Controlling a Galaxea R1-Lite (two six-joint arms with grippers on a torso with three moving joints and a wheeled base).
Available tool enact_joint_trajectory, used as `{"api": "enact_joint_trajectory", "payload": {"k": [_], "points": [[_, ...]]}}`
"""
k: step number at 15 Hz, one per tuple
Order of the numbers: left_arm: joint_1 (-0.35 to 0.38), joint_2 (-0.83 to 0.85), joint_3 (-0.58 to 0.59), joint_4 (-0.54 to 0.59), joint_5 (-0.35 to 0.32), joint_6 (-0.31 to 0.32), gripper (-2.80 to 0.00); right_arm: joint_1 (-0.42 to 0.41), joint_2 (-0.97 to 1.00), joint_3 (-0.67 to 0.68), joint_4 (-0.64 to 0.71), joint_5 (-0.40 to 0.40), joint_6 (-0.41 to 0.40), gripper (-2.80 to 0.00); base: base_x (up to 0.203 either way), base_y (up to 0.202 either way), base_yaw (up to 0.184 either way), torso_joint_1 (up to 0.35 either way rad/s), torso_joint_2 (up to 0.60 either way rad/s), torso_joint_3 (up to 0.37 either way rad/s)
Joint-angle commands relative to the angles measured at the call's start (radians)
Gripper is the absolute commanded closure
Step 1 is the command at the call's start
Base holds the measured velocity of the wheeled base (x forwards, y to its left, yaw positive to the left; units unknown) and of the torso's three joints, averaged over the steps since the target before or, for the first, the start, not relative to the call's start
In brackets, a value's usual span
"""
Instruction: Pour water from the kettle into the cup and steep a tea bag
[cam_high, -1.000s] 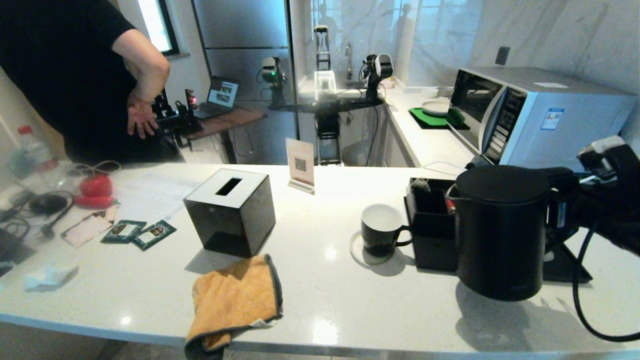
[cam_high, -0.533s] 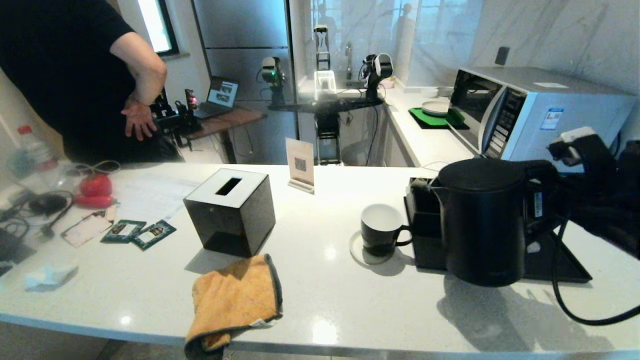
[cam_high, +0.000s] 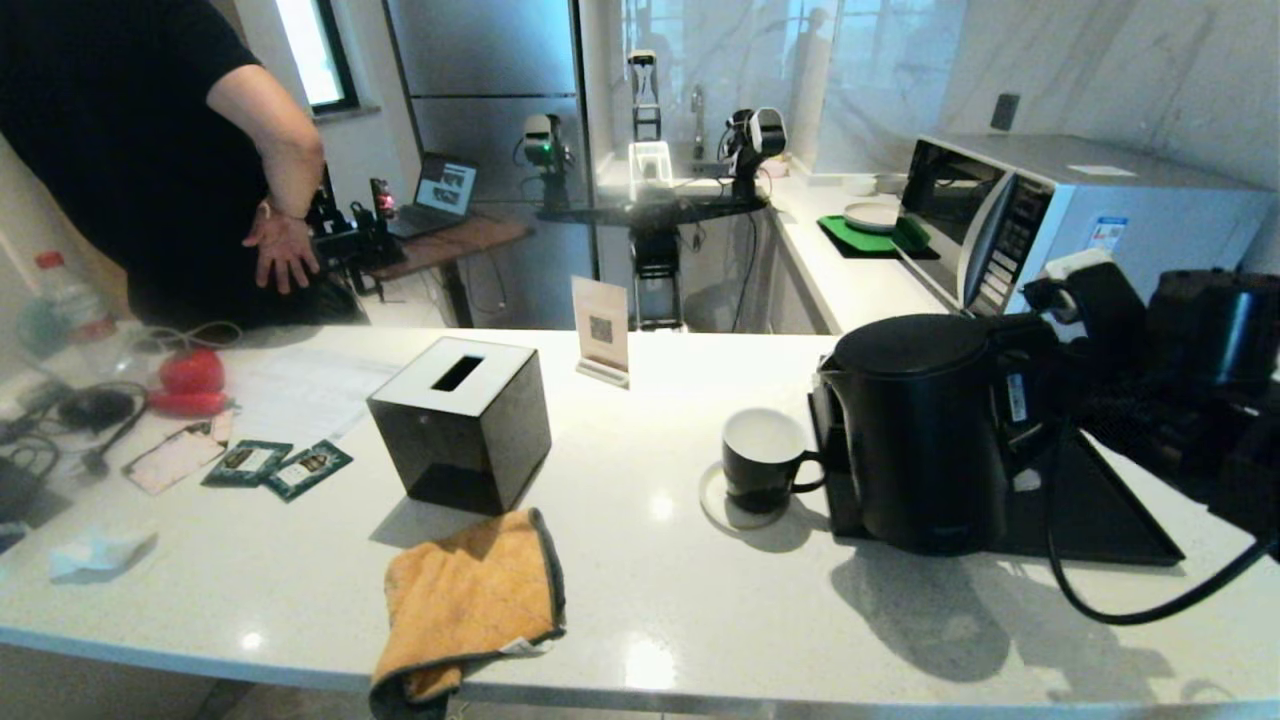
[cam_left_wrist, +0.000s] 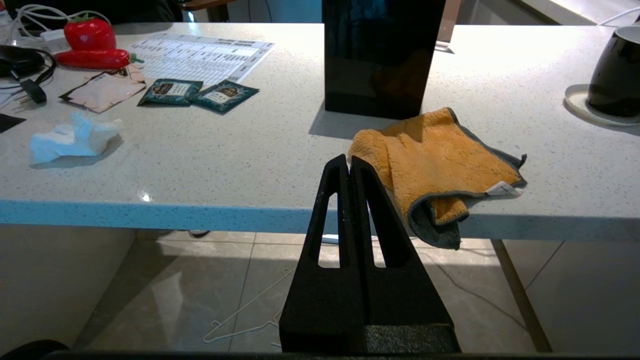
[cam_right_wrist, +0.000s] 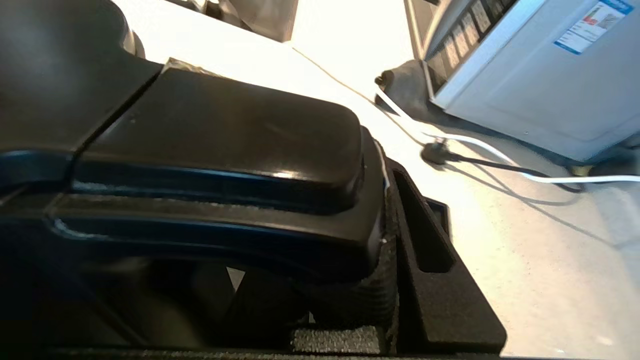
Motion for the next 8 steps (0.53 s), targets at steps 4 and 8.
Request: {"api": "enact_joint_trajectory", "payload": {"k": [4,8], "points": [[0.0,0.002,0.0,0.0,0.0,-0.001,0.0,0.001,0.044,-0.027,-0.003,-0.023,-0.068,0.0,0.0,0.0,0.0,0.0,0.0,0.0],[0.0,0.002,0.0,0.0,0.0,-0.001,0.0,0.003,0.074,-0.109,0.062,-0.022,-0.093,0.0,0.0,0.0,0.0,0.0,0.0,0.0]]}}
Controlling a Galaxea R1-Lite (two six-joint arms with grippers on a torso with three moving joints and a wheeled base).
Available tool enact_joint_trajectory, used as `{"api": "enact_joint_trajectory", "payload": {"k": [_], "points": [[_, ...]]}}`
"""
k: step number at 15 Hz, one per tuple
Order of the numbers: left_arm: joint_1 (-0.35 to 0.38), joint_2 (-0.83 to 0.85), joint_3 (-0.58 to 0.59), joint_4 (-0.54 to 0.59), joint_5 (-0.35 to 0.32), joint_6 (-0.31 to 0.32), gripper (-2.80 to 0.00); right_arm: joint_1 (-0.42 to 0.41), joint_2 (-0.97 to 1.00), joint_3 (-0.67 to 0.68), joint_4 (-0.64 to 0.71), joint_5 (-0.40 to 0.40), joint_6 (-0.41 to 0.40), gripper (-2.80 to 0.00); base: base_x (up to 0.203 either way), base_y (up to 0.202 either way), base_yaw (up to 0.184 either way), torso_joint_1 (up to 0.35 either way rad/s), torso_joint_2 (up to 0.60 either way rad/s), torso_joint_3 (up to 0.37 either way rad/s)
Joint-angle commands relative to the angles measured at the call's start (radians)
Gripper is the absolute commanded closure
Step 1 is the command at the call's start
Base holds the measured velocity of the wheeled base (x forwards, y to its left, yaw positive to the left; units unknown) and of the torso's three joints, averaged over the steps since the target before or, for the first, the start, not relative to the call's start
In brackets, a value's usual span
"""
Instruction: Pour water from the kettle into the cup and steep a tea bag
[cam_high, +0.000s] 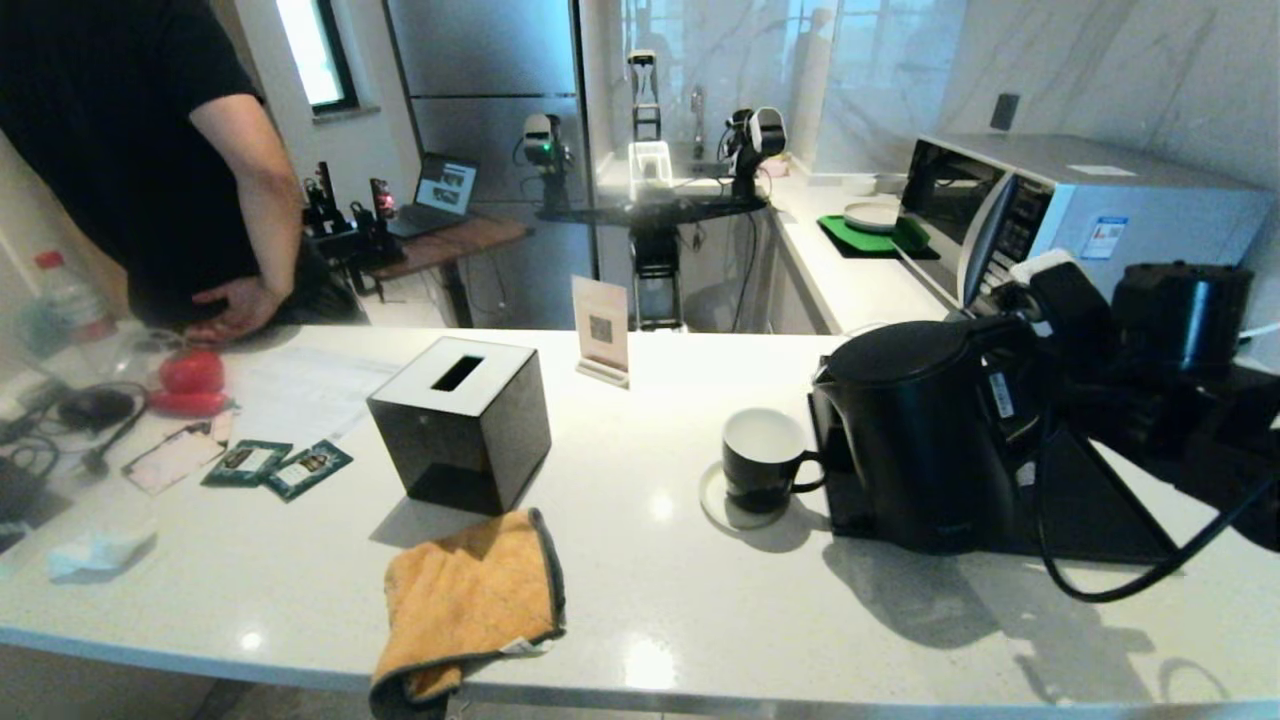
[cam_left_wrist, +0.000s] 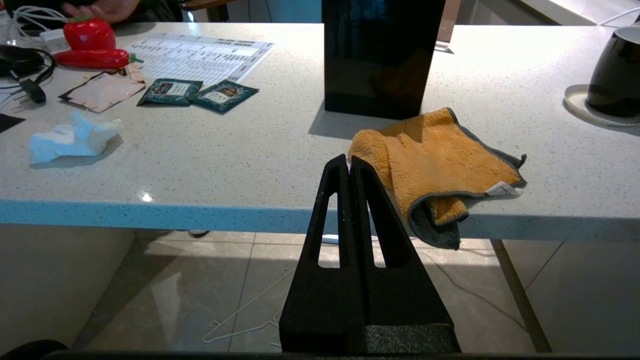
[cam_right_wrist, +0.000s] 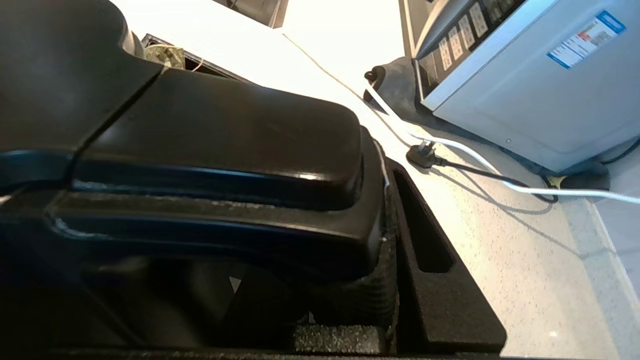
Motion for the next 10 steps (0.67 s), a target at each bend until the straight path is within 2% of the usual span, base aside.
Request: {"api": "enact_joint_trajectory", "payload": {"k": [1,10], "points": [[0.0,0.002,0.0,0.0,0.0,0.0,0.0,0.002,0.031,-0.049,0.015,-0.002,-0.009,0.0,0.0,0.0,0.0,0.0,0.0,0.0],[0.0,0.002,0.0,0.0,0.0,0.0,0.0,0.03,0.047,-0.071,0.019,-0.002,-0.11,0.0,0.0,0.0,0.0,0.0,0.0,0.0]]}}
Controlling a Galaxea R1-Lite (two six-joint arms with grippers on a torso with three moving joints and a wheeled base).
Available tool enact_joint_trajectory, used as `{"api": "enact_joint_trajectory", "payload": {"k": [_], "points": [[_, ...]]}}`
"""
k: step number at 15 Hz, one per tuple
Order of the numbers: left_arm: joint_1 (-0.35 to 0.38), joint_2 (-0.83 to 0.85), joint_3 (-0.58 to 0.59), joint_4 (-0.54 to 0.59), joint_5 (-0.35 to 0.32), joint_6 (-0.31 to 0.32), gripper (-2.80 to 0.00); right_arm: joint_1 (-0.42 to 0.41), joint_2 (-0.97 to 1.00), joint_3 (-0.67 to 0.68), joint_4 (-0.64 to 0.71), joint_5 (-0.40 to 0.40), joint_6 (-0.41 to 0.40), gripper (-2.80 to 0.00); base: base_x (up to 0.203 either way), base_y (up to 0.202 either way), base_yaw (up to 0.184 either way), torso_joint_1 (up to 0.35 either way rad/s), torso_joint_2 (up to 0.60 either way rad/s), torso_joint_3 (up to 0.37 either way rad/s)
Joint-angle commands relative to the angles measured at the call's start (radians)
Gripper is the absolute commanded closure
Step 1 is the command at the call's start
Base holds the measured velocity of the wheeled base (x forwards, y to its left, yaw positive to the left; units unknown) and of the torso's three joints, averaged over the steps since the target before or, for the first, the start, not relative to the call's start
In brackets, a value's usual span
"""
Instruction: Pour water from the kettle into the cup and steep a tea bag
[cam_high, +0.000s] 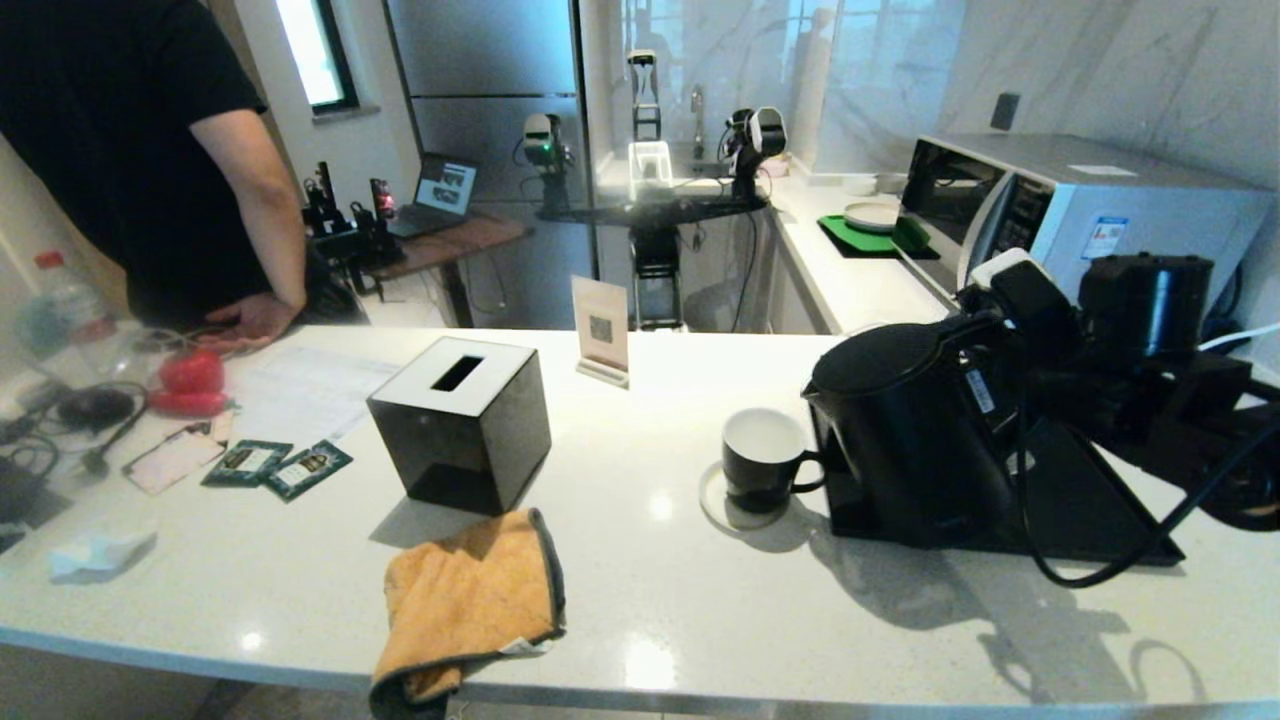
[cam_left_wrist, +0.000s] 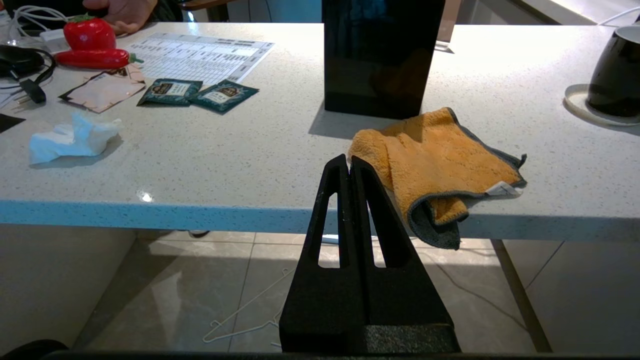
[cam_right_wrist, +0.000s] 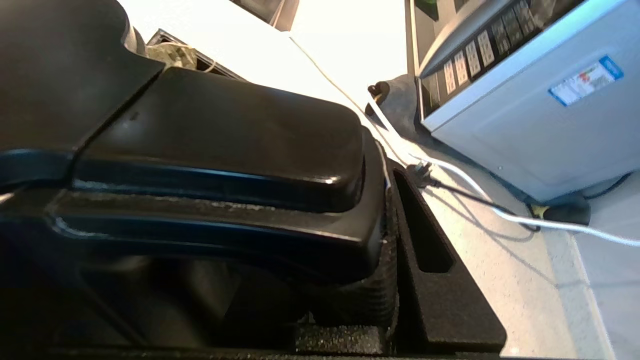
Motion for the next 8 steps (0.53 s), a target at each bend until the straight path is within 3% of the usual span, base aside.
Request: {"api": "enact_joint_trajectory", "payload": {"k": [1,8], "points": [[0.0,0.002,0.0,-0.001,0.0,0.0,0.0,0.012,0.005,-0.014,-0.003,-0.002,-0.016,0.0,0.0,0.0,0.0,0.0,0.0,0.0],[0.0,0.002,0.0,-0.001,0.0,0.0,0.0,0.028,0.022,-0.054,0.003,-0.002,-0.105,0.0,0.0,0.0,0.0,0.0,0.0,0.0]]}}
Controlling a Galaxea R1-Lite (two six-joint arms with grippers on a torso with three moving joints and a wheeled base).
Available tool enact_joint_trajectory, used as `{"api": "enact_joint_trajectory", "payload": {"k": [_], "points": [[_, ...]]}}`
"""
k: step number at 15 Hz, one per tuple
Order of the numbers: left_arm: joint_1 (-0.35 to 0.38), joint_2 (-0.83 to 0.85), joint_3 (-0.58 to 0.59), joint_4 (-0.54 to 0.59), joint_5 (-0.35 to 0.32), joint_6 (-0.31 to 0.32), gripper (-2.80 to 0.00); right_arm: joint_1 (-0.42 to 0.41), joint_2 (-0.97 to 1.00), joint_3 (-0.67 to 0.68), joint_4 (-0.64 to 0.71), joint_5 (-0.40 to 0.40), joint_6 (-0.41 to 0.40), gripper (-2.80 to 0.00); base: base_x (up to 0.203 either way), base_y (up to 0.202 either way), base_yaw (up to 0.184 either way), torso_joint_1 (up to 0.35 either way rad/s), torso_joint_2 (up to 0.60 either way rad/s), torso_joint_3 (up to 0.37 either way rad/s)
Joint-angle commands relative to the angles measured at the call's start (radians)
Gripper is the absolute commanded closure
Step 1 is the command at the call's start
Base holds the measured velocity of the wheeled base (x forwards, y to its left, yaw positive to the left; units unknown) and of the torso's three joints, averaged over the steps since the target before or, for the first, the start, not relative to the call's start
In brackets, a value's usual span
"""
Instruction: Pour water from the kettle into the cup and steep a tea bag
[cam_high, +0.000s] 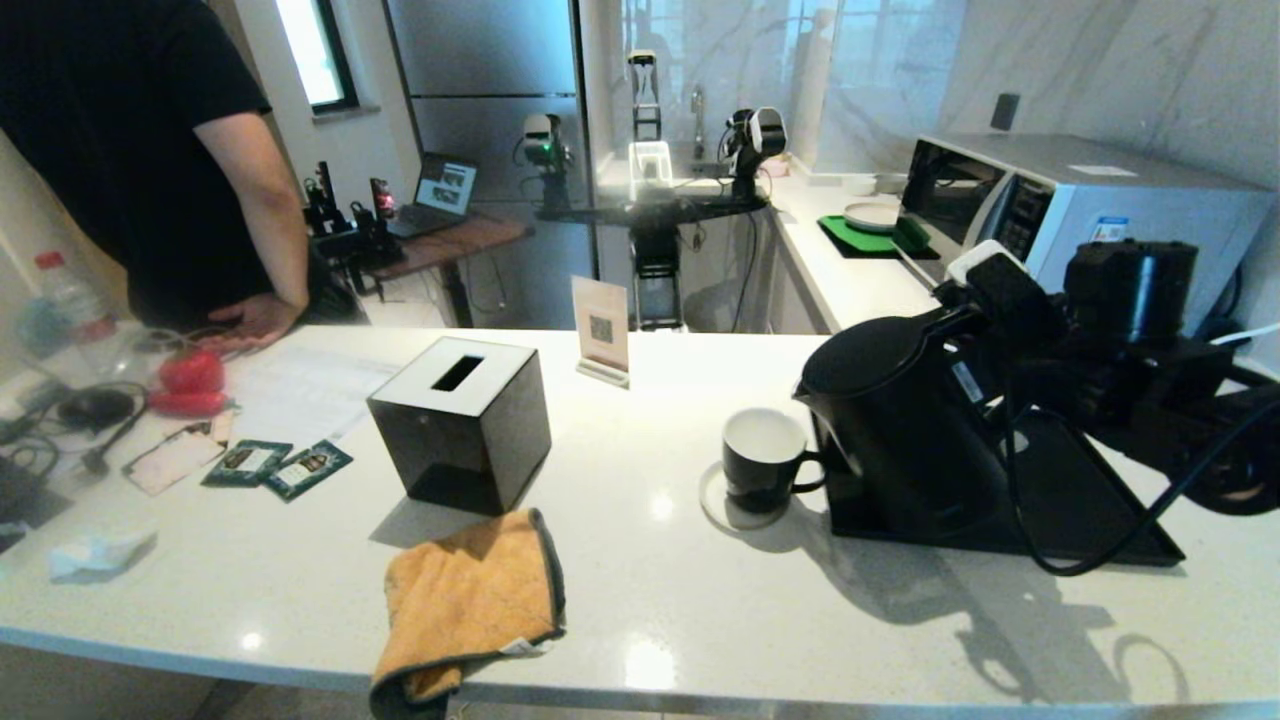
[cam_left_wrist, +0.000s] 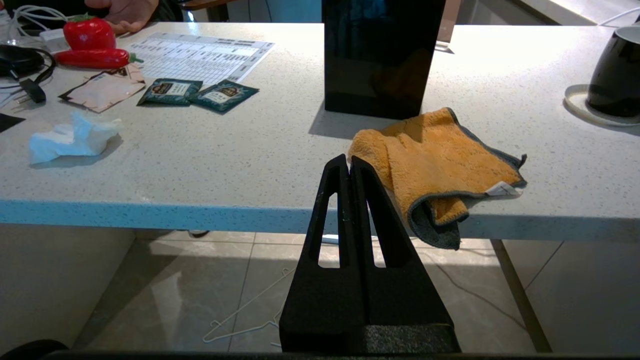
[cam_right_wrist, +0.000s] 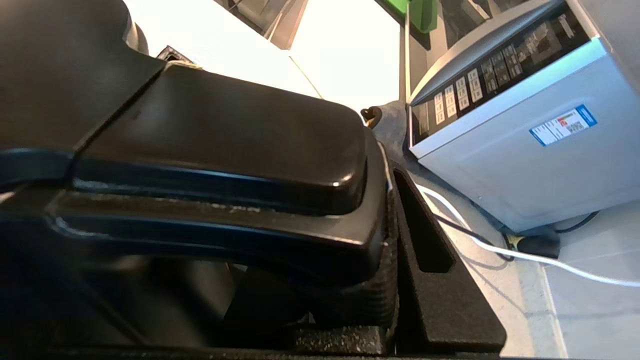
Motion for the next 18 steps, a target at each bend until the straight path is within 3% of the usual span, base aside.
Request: {"api": "enact_joint_trajectory", "payload": {"k": [1,18], "points": [[0.0,0.002,0.0,0.0,0.0,0.0,0.0,0.004,0.002,-0.002,-0.004,-0.002,-0.018,0.0,0.0,0.0,0.0,0.0,0.0,0.0],[0.0,0.002,0.0,0.0,0.0,0.0,0.0,0.047,0.005,-0.004,-0.019,0.0,-0.204,0.0,0.0,0.0,0.0,0.0,0.0,0.0]]}}
